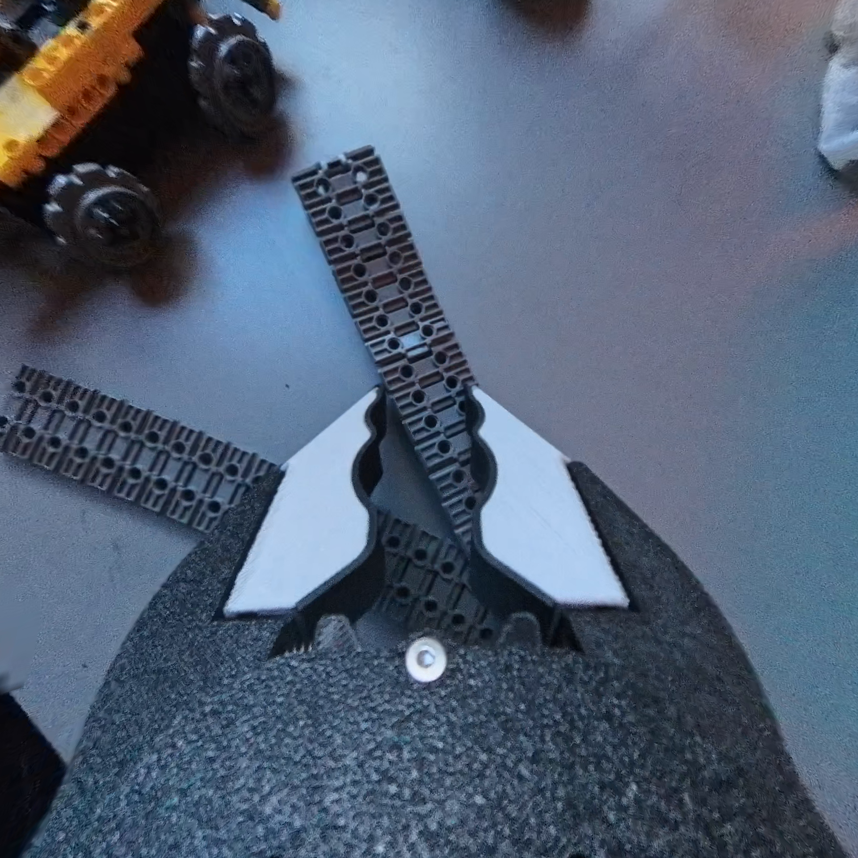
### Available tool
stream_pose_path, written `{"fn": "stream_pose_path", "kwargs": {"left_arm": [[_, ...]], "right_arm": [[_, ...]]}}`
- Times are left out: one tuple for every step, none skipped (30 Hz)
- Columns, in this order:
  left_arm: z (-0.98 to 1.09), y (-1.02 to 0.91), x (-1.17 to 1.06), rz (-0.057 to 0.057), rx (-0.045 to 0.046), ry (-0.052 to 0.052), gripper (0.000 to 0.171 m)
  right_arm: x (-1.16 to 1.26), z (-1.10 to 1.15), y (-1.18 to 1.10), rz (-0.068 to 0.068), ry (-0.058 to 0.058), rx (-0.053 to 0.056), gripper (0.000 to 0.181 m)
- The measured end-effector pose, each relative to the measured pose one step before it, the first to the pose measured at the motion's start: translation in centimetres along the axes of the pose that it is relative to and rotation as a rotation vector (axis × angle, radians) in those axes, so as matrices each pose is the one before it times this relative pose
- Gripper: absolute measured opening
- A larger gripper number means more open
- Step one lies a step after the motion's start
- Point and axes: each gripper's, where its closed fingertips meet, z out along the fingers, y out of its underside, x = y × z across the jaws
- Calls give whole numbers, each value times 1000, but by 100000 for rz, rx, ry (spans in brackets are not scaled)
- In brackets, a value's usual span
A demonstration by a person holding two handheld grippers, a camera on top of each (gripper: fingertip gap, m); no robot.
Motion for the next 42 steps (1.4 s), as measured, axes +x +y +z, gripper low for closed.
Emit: {"fn": "stream_pose_path", "kwargs": {"left_arm": [[-27, -23, 574, -2021, 2019, 2711, 51], [150, -182, 587, -1715, 2201, 2410, 51], [310, -187, 452, -585, 1231, 1327, 53], [401, -231, 163, 432, 630, -551, 53], [444, -324, 68, 758, 783, -979, 54], [473, -324, 189, 447, 406, 83, 55], [448, -331, 154, -120, 194, 277, 55], [381, -322, 72, 327, 148, 277, 55], [298, -333, -181, 724, 333, -365, 55], [224, -318, -559, -242, 427, -1232, 53], [174, -311, -282, -1977, -162, 1603, 55], [85, -462, -173, -3095, 248, 2523, 52], [51, -583, -162, -2865, 1199, 2439, 50], [105, -459, -208, -1916, 804, 2102, 49], [169, -140, -546, -1956, -1029, 580, 50], [153, 0, -882, -2324, -2314, -1214, 51], [101, -115, -767, -583, -1636, -793, 52], [15, -231, -508, 2088, -971, 72, 56], [-179, -351, -663, 4768, -153, -2168, 51], [-371, -421, -654, 7388, 580, -3157, 44], [-378, -333, -231, 8435, 270, -487, 43], [-275, -215, 551, 9374, -282, 4514, 40], [-106, 94, 1195, 10596, -1553, 7999, 40], [60, 403, 840, 11995, -3876, 5161, 40], [193, 558, 83, 12613, -5717, -324, 38], [243, 468, 94, 12806, -6399, -437, 35], [317, 216, 16, 11795, -5428, -795, 34], [339, 312, -202, 11172, -6390, -1557, 36], [324, 374, -496, 10057, -7075, -2899, 38], [304, 17, -379, 8449, -4683, -2228, 40], [273, -203, -59, 6763, -2156, -466, 39], [351, 59, 481, 6252, -2412, 2847, 33], [470, 318, 151, 4924, -3738, 20, 33], [233, 252, -423, 4573, -3515, -4223, 23], [-156, 52, -457, 4987, -2406, -4403, 11], [-220, 51, 81, 3191, -2913, -724, 9], [-237, -161, -64, -885, -2586, -2264, 8], [-227, -389, 31, -3834, -1207, -2477, 7], [-305, -591, 54, -4942, 1275, -2639, 7], [-350, -841, 80, -7318, 2995, -1890, 8], [-294, -879, 191, -9207, 2730, -139, 8], [-286, -820, 54, -7154, 2131, -818, 8]], "right_arm": [[105, -444, 259, 427, -522, 1152, 28], [-125, -431, -54, 1050, -1332, 2000, 23], [160, -476, -314, 997, 1146, 2402, 23], [132, -483, -665, -126, 1747, 3392, 23], [-116, -404, -922, -733, 521, 4041, 23], [-468, -231, -1118, -910, -1493, 4308, 23], [-958, 10, -1245, -1259, -4115, 4716, 23], [-1260, 289, -1216, -1334, -6294, 4896, 23], [-1375, 528, -1098, -768, -7308, 4456, 24], [-1254, 734, -888, -240, -7043, 3516, 26], [-1024, 898, -621, -285, -6258, 2143, 28], [-719, 1039, -386, -343, -5447, 769, 27], [-442, 1068, -255, -477, -4246, -145, 28], [-396, 1106, -176, -1023, -3477, -687, 31], [-595, 1120, -104, -1673, -3720, -995, 33], [-517, 1002, -75, -2029, -3787, -1179, 33], [-416, 900, -43, -2019, -3181, -1173, 36], [-435, 709, 20, -1779, -2213, -1058, 38], [-310, 473, 74, -1433, -135, -746, 38], [-150, 196, -12, -1787, 1731, 158, 38], [-470, -70, -173, -2701, 630, 1299, 38], [-819, -162, -319, -2795, -1141, 1564, 38], [-972, -164, -374, -2635, -1687, 1227, 38], [-1043, -139, -367, -2660, -1984, 716, 39], [-1039, -17, -313, -2608, -2301, -78, 40], [-967, 132, -263, -2436, -2212, -1032, 41], [-758, 346, -151, -2434, -1325, -2388, 43], [-386, 536, -123, -3015, 974, -2966, 46], [-37, 487, -70, -4149, 2689, -2785, 50], [189, 585, 90, -4725, 3254, -3090, 50], [316, 648, 227, -4158, 3127, -3405, 47], [46, 603, 264, -2927, 933, -3279, 45], [-32, 593, 446, -1642, -416, -3727, 44], [263, 445, 819, -1775, 914, -5076, 32], [223, 79, 675, -1599, 798, -3571, 28], [168, -286, 240, 1648, 77, -347, 27], [364, -447, 546, 2303, 1028, -2259, 28], [486, -603, 677, 778, 2242, -2492, 28], [519, -689, 781, 713, 2573, -2388, 29], [395, -589, 714, 1617, 1942, -2184, 29], [89, -446, 600, 1828, 518, -1880, 30], [-115, -359, 390, 1862, 13, -1380, 30]]}}
